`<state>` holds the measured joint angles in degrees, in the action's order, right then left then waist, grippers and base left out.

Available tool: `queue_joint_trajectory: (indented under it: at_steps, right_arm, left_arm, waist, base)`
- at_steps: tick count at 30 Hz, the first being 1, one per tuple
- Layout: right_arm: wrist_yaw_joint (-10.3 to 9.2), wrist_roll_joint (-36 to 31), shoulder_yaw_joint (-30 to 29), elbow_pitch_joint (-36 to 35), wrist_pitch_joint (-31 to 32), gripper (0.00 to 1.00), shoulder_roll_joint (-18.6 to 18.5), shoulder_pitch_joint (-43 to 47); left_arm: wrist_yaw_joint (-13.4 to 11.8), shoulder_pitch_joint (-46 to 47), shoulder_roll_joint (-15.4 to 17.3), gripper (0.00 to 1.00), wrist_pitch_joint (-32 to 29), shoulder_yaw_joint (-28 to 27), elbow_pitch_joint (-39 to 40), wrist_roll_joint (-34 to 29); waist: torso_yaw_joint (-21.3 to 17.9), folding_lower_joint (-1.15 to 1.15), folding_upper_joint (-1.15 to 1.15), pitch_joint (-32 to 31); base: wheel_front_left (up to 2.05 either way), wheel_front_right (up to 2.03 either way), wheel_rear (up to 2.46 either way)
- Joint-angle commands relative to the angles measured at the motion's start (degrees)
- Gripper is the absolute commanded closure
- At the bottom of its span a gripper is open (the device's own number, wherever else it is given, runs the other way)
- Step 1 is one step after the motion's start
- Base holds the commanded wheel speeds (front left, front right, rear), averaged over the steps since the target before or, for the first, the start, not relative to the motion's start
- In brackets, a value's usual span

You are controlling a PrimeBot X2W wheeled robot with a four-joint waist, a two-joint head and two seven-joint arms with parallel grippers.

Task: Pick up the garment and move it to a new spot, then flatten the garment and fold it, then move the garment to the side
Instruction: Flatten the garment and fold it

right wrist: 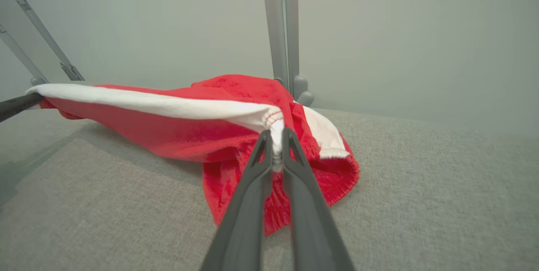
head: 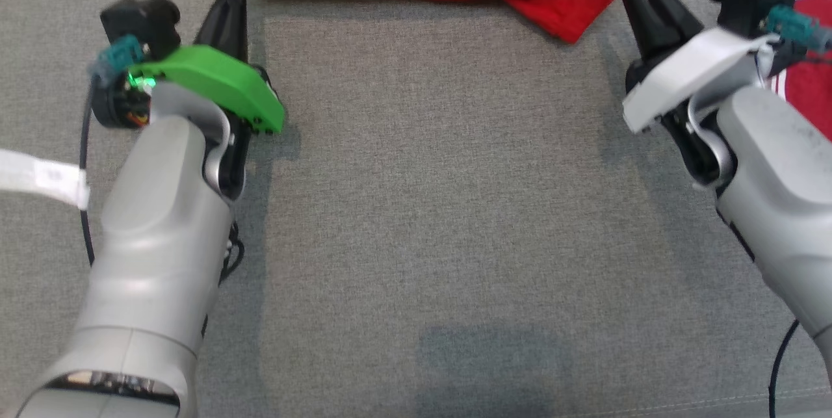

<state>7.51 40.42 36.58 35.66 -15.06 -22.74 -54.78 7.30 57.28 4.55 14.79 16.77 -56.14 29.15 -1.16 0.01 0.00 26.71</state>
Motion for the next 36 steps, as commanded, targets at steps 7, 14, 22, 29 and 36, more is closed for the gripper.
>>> queue_joint_trajectory:
  at_steps: [7,14,22,29,36]
  right_arm:
    - [-0.07,-6.4,-8.7,-7.4,-0.2,1.0,1.6,17.7]
    - [-0.08,-13.9,-15.3,-15.0,-0.2,1.0,4.2,33.7]
    - [-0.1,-20.1,-23.2,-23.2,-0.2,1.0,7.0,49.4]
    - [-0.1,-24.8,-26.3,-29.7,2.0,1.0,8.9,60.3]
    - [-0.1,-26.0,-28.1,-34.4,5.0,1.0,9.9,65.2]
  left_arm:
    - [-1.0,-18.1,-0.2,1.0,0.4,-4.1,12.4,-3.7]
    - [-3.4,-36.0,0.7,1.0,0.4,-6.9,26.9,-8.2]
    - [-8.5,-53.8,0.1,1.0,-2.0,-5.7,41.3,-9.3]
    - [-13.1,-65.2,0.0,1.0,-8.3,-4.1,53.9,-9.8]
    - [-15.1,-69.4,0.4,1.0,-11.8,-3.3,62.1,-10.0]
  waist:
    - [-0.2,-0.01,0.0,-5.8]
    - [-0.9,-0.01,0.0,-11.2]
    - [-0.6,-0.01,0.0,-15.3]
    - [-0.4,-0.01,0.0,-17.3]
    - [-0.1,-0.01,0.0,-17.6]
  base:
    - [0.0,0.0,0.0]
    - [0.0,0.0,0.0]
    - [0.0,0.0,0.0]
    - [0.0,0.0,0.0]
    - [0.0,0.0,0.0]
